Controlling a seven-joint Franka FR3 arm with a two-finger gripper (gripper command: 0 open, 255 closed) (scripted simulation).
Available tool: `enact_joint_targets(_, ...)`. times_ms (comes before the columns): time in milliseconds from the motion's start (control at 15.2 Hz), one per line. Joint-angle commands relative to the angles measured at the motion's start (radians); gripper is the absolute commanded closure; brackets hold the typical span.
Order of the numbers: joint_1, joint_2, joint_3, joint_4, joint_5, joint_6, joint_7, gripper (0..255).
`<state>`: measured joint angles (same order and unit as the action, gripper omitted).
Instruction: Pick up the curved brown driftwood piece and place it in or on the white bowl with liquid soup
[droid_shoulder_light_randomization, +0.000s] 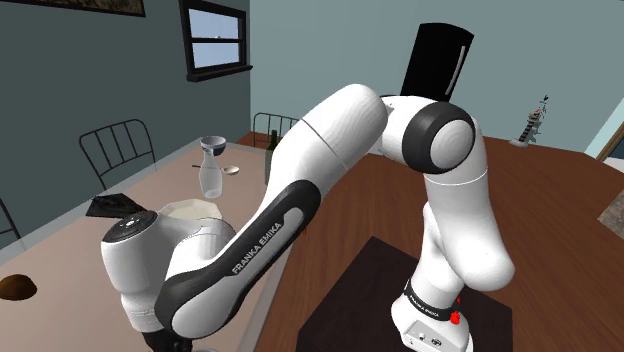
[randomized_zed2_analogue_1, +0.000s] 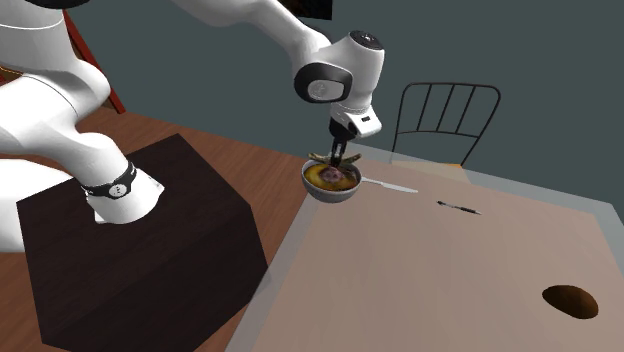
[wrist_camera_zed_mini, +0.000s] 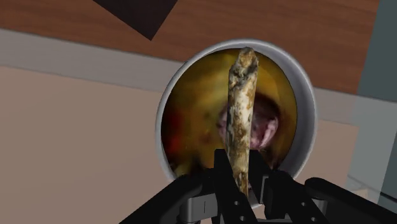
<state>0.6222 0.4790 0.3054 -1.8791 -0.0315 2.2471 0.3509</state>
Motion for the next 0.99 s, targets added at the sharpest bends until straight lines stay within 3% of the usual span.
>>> enact_joint_targets(0,0.019,-0.006,0.007,-0.027,0.000,0.024,0.028,255)
enact_joint_targets(924,0.037,0.105,-0.016,-0.029,-0.031,0.134,0.036,255)
